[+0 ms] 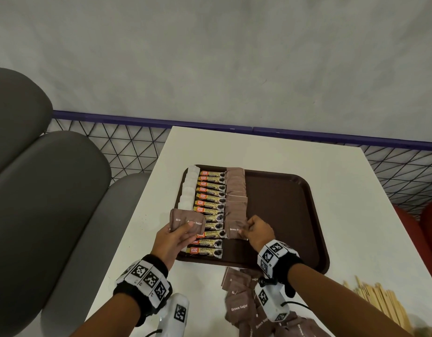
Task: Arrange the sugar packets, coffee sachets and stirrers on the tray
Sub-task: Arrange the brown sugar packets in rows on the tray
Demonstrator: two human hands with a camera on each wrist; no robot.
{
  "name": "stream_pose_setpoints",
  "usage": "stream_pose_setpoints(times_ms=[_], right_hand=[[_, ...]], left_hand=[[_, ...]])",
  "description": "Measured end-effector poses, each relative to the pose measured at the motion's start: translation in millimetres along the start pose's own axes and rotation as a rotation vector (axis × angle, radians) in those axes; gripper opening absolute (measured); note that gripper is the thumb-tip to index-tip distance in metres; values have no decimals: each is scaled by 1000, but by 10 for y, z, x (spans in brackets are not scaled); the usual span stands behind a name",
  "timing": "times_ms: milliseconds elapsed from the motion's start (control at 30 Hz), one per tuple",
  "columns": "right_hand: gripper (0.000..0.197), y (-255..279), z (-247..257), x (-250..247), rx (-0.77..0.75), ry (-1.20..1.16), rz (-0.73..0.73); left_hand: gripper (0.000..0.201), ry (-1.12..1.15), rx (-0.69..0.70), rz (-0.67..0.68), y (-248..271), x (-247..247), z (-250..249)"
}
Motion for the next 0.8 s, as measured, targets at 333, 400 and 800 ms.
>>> stream_pose_setpoints(times_ms=[333,400,800], right_hand=[[27,112,222,-139,-167,-128,-109],[21,149,368,-108,-196,-331,-35],[10,314,825,99,-305,-601,230]], left_hand=[[19,5,4,25,33,86,-10],[22,2,13,32,46,107,-17],[29,-4,-10,47,85,184,11]])
Point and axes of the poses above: each hand's wrist, its own y-axis away from the middle knuckle, its own x-axis out of the palm, z = x × y, the point moved 8 cm from there along -y, towards the middle knuckle
